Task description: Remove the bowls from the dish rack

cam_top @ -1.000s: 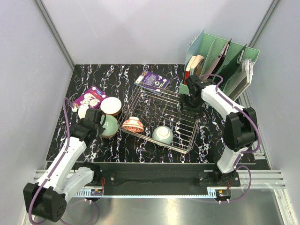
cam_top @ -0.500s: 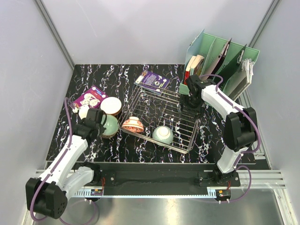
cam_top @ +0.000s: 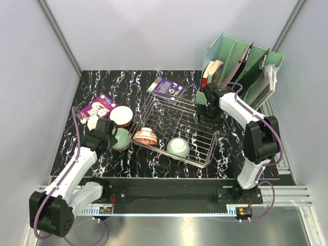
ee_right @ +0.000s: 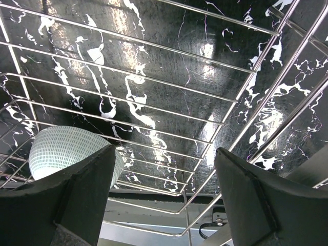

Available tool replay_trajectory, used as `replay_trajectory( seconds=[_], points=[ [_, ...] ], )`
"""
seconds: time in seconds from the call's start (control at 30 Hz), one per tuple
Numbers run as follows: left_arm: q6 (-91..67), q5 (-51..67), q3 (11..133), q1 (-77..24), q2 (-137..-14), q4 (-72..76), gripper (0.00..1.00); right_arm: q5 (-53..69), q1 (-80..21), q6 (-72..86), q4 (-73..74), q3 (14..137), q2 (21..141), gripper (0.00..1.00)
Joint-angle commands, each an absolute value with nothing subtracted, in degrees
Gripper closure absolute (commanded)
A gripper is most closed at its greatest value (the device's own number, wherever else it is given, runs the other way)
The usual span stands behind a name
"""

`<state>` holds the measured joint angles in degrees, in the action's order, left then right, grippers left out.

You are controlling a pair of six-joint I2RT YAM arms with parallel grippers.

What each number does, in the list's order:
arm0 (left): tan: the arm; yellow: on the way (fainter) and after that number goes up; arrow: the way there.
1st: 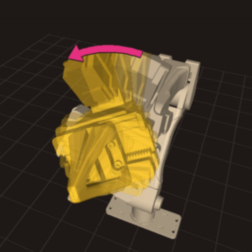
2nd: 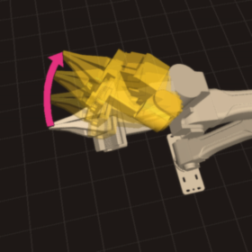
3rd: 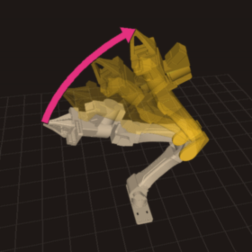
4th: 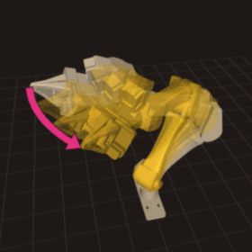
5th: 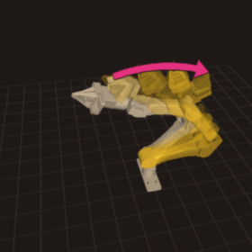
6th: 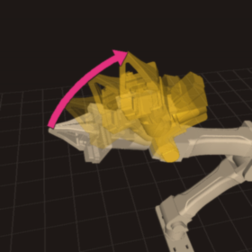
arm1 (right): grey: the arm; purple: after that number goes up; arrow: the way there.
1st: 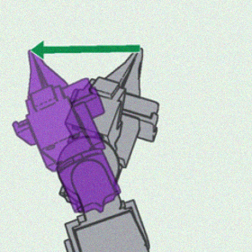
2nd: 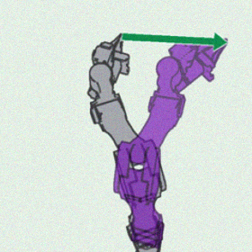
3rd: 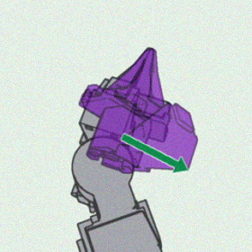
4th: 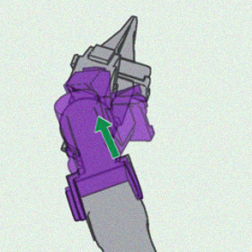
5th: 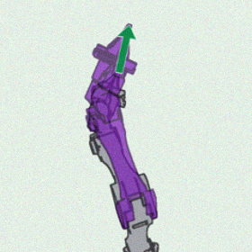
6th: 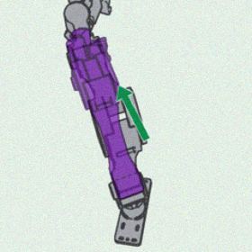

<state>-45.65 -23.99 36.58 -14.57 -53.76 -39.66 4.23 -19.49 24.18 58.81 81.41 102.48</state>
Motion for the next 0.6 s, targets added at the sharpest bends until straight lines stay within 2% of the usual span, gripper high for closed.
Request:
replay_trajectory(
  seconds=[0.0,0.23,0.4,0.5,0.53,0.57],
  points=[
    [-46.8,-24.4,37.6,-14.7,-53.5,-37.5,0.55,5.6,-19.2,23.4,59.3,83.1,102.8,0.15],
    [-46.8,-26.6,38.8,-14.7,-52.5,-40.4,0.48,6.0,-19.2,23.6,58.6,82.5,103.2,0.15],
    [-46.6,-27.0,38.6,-14.7,-53.3,-41.0,0.49,6.2,-19.2,23.8,58.4,82.4,103.2,0.15],
    [-46.8,-26.9,38.0,-14.7,-54.0,-40.9,0.56,6.1,-19.2,23.8,58.4,82.3,103.3,0.15],
    [-46.8,-26.9,37.8,-14.7,-54.2,-40.9,0.66,6.2,-19.2,24.0,58.4,82.3,103.3,0.15],
    [-46.8,-27.0,37.7,-14.7,-54.6,-40.7,0.7,6.2,-19.2,23.9,58.4,82.2,103.3,0.15]
  ],
)
